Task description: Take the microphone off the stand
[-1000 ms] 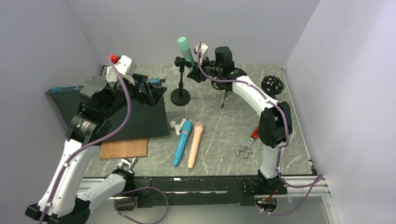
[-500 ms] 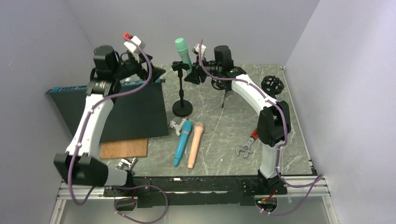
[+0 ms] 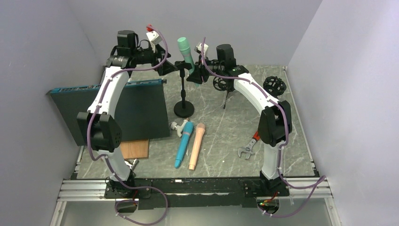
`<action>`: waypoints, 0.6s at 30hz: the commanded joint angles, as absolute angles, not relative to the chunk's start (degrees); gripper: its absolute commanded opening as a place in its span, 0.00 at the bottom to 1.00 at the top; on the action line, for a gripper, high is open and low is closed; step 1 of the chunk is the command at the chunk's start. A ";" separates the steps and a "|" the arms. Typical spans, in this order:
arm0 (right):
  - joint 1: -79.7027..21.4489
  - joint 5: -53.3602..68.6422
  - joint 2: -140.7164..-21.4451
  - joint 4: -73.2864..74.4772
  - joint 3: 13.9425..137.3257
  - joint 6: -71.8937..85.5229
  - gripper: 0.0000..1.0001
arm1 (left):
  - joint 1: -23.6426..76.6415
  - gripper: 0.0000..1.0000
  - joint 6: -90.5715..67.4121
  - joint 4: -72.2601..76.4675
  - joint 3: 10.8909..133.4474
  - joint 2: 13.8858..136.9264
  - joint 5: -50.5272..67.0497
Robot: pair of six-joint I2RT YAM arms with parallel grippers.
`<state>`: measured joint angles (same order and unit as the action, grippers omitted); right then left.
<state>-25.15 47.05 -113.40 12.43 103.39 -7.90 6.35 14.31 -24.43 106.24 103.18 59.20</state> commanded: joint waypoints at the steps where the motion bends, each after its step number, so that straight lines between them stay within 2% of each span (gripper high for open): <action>1: -24.96 49.54 -113.14 10.81 106.16 -7.41 0.00 | 8.33 0.98 19.37 -27.47 109.33 105.37 60.70; 12: -25.03 49.73 -113.82 12.61 107.32 -8.57 0.00 | 10.46 0.95 17.46 -23.29 108.24 108.60 62.25; 16: -24.96 50.00 -113.95 12.14 107.22 -8.18 0.00 | 11.24 0.83 17.02 -22.61 108.66 109.21 62.87; 18: -25.01 50.01 -114.28 12.40 107.74 -8.15 0.00 | 11.32 0.74 16.11 -22.00 109.18 109.77 63.44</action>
